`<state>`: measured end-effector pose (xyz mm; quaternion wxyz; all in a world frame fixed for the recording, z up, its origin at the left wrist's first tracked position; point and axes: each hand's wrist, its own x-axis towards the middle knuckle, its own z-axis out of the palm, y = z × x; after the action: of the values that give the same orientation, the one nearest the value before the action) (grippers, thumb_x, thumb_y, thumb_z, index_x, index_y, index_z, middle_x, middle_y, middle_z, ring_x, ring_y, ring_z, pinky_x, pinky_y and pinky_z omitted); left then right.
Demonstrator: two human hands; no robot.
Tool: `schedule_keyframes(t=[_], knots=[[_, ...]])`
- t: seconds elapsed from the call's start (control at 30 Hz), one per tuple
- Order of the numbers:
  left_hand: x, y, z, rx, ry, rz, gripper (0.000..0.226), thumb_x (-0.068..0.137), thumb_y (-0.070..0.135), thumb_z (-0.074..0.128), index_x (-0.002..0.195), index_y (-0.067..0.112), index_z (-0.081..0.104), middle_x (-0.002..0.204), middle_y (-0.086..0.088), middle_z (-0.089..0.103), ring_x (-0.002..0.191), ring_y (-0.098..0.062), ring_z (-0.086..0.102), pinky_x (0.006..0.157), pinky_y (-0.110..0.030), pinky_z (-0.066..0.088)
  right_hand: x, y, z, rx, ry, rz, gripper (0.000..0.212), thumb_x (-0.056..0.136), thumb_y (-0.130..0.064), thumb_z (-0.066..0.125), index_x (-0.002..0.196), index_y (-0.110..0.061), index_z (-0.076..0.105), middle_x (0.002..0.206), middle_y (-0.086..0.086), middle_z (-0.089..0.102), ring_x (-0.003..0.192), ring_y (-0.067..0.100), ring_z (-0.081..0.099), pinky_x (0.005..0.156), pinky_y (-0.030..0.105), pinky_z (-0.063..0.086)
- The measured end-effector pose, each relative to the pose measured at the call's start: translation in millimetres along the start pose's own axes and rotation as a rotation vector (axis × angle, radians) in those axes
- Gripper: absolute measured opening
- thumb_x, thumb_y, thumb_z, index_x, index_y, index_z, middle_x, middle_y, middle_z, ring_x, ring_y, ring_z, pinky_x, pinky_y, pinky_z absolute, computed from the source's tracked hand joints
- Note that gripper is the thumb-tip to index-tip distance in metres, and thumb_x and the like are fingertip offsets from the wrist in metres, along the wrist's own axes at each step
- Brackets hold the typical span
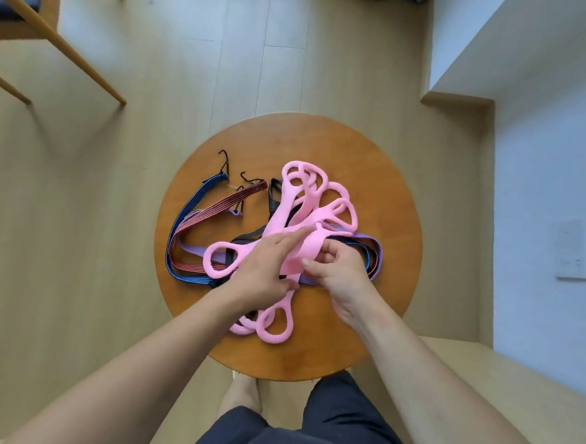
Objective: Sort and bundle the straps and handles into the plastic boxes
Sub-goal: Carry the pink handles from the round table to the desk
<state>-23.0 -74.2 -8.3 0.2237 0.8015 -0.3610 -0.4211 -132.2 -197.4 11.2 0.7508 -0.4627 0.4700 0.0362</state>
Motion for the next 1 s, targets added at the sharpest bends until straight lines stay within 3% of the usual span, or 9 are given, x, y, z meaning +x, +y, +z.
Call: schedule_keyframes(t=[0.13,0.3,0.37,0.47,0.6,0.67,0.77,0.87,1.0], knots=[[-16,15,-19,-0.208,0.129,0.080,0.091,0.069,0.013,0.092,0.148,0.030,0.051,0.144,0.018,0.054,0.128,0.003,0.045,0.104,-0.023,0.040,-29,-27,11,-0.009,-0.089,-0.103,0.026,0.092,0.010,0.061,0.107,-0.007,0.073,0.101,0.015,0.077,0.095,0.026,0.074,0.083,0.041,0.061],[-37,30,-45,-0.259,0.201,0.102,0.078,0.063,0.016,0.099,0.133,0.026,0.066,0.134,0.011,0.064,0.125,-0.009,0.057,0.099,-0.025,0.045,-61,-51,16,-0.121,-0.152,-0.165,0.012,0.091,-0.001,0.071,0.096,-0.010,0.077,0.086,0.008,0.078,0.084,0.021,0.076,0.075,0.034,0.062],[-45,33,-50,-0.272,0.200,0.130,0.065,0.066,0.011,0.096,0.126,0.021,0.073,0.126,0.006,0.072,0.118,-0.011,0.065,0.096,-0.028,0.050,-69,-58,16,-0.265,-0.098,-0.236,0.004,0.085,-0.012,0.080,0.084,-0.009,0.077,0.078,0.009,0.074,0.074,0.015,0.071,0.068,0.029,0.059],[-57,32,-54,-0.378,0.229,0.091,0.030,0.076,0.008,0.090,0.101,0.018,0.076,0.104,0.002,0.077,0.096,-0.008,0.072,0.079,-0.029,0.057,-71,-66,12,-0.284,-0.058,-0.247,0.018,0.080,-0.027,0.086,0.078,-0.010,0.078,0.075,0.003,0.073,0.068,0.008,0.067,0.060,0.020,0.054],[-67,18,-63,-0.648,0.284,-0.070,0.026,0.080,0.009,0.084,0.092,-0.001,0.063,0.093,-0.023,0.073,0.093,-0.035,0.073,0.081,-0.051,0.058,-36,-55,5,-0.117,0.120,-0.082,0.023,0.089,-0.031,0.077,0.087,-0.008,0.076,0.069,0.002,0.071,0.065,0.013,0.064,0.055,0.025,0.054],[-69,8,-66,-0.749,0.290,-0.143,0.027,0.074,0.015,0.076,0.090,-0.003,0.064,0.085,-0.022,0.074,0.084,-0.034,0.075,0.078,-0.046,0.060,-5,-38,6,-0.095,0.152,0.060,0.019,0.093,-0.027,0.073,0.093,-0.008,0.075,0.076,0.005,0.073,0.068,0.016,0.066,0.056,0.027,0.056],[-73,-10,-65,-0.838,0.314,-0.208,0.005,0.073,0.015,0.068,0.073,0.018,0.072,0.076,-0.014,0.076,0.082,-0.034,0.078,0.078,-0.043,0.062,39,-11,16,-0.048,0.120,0.313,0.023,0.096,-0.024,0.069,0.106,-0.005,0.070,0.098,0.012,0.071,0.083,0.024,0.068,0.065,0.033,0.057],[-77,-25,-62,-0.884,0.365,-0.241,0.018,0.071,0.015,0.070,0.061,0.028,0.074,0.083,-0.023,0.076,0.093,-0.045,0.075,0.086,-0.053,0.058,74,7,29,-0.016,0.141,0.424,0.028,0.096,-0.024,0.067,0.117,-0.005,0.065,0.111,0.014,0.069,0.097,0.027,0.068,0.071,0.036,0.059],[-77,-38,-54,-0.898,0.398,-0.297,0.012,0.065,0.008,0.067,0.064,0.018,0.072,0.081,-0.033,0.071,0.085,-0.049,0.073,0.088,-0.063,0.056,99,16,46,0.087,0.299,0.388,0.029,0.089,-0.019,0.075,0.115,-0.008,0.067,0.097,0.008,0.069,0.070,0.016,0.060,0.059,0.030,0.053]])
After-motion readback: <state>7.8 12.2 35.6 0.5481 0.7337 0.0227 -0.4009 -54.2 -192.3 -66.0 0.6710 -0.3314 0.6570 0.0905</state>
